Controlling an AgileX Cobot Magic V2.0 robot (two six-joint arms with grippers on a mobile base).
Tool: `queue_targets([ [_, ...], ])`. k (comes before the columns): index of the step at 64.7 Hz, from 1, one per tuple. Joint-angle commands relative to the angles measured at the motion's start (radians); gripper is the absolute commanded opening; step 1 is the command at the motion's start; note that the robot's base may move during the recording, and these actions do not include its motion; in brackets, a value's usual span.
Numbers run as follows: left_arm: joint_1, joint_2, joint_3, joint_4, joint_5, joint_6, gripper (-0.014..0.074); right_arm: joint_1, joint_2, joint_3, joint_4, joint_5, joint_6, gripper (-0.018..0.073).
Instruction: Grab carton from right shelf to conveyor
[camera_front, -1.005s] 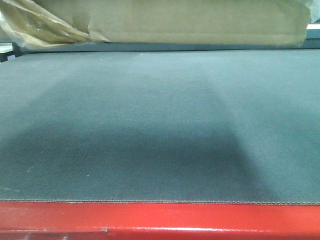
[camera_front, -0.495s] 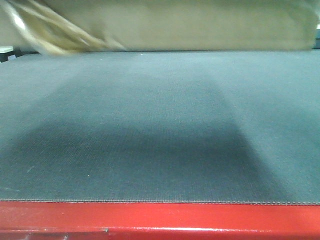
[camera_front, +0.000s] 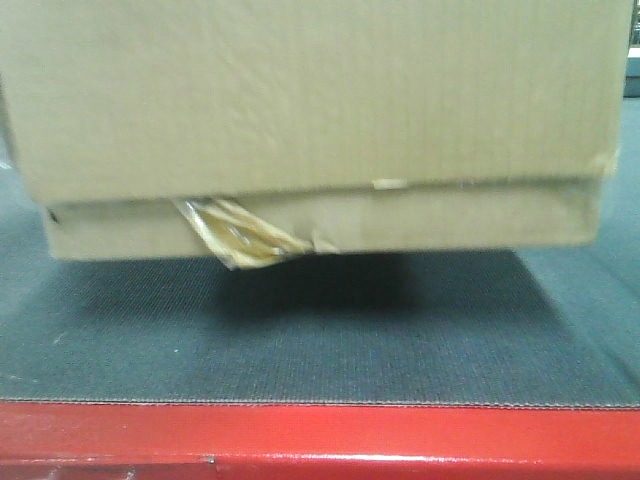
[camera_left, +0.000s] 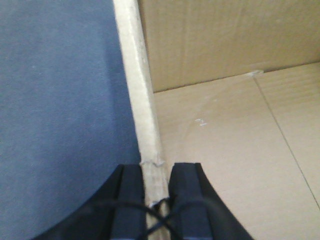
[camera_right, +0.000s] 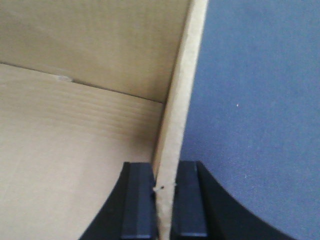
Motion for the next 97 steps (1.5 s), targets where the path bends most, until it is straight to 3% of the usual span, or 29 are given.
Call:
queue_targets([
  [1, 0.001, 0.021, -0.004, 0.019, -0.074, 0.012, -0.0018, -0.026, 0.035, -0.008, -0.025, -0.044, -0.012, -0.0066],
  [10, 0.001, 0.055, -0.004, 0.042, -0.096, 0.012, -0.0011, -0.04, 0.079, -0.008, -0.024, -0.044, -0.012, 0.0005],
  [16, 0.001, 0.068, -0.004, 0.042, -0.095, 0.012, 0.0067, -0.04, 0.085, -0.008, -0.024, -0.041, -0.012, 0.0177],
  [22, 0.001, 0.067, -0.004, 0.042, -0.092, 0.012, 0.0233, -0.04, 0.083, -0.008, -0.024, -0.028, -0.012, 0.0397],
  [26, 0.001, 0.065, -0.004, 0.042, -0.092, 0.012, 0.0422, -0.04, 0.083, -0.017, -0.024, -0.008, -0.012, 0.0544],
  [31, 0.001, 0.052, -0.008, 0.042, -0.082, 0.012, 0.0629, -0.04, 0.078, -0.033, -0.023, 0.02, -0.012, 0.0568],
  [42, 0.001, -0.037, -0.018, 0.052, -0.075, 0.012, 0.0468, -0.04, 0.015, -0.054, -0.023, 0.047, -0.012, 0.0473],
  [51, 0.022, -0.129, -0.015, 0.062, -0.07, 0.014, 0.0298, -0.04, -0.077, -0.054, -0.023, 0.047, -0.012, 0.02],
  [58, 0.077, -0.193, 0.012, 0.064, -0.068, 0.018, 0.0062, -0.045, -0.148, -0.042, -0.023, 0.047, -0.012, -0.0073],
  [61, 0.106, -0.218, 0.032, 0.062, -0.068, 0.02, -0.0041, -0.052, -0.172, -0.031, -0.023, 0.045, -0.012, -0.0085],
  [67, 0.174, -0.27, 0.104, 0.051, -0.073, 0.02, 0.0016, -0.077, -0.237, 0.014, -0.023, 0.03, -0.012, -0.0061],
  [78, 0.284, -0.396, 0.335, 0.04, -0.176, 0.02, 0.0015, -0.149, -0.361, 0.198, -0.023, -0.052, -0.012, -0.0071],
  [97, 0.298, -0.695, 0.78, 0.015, -0.475, 0.02, 0.0015, -0.207, -0.592, 0.639, -0.021, -0.315, -0.005, -0.0069],
])
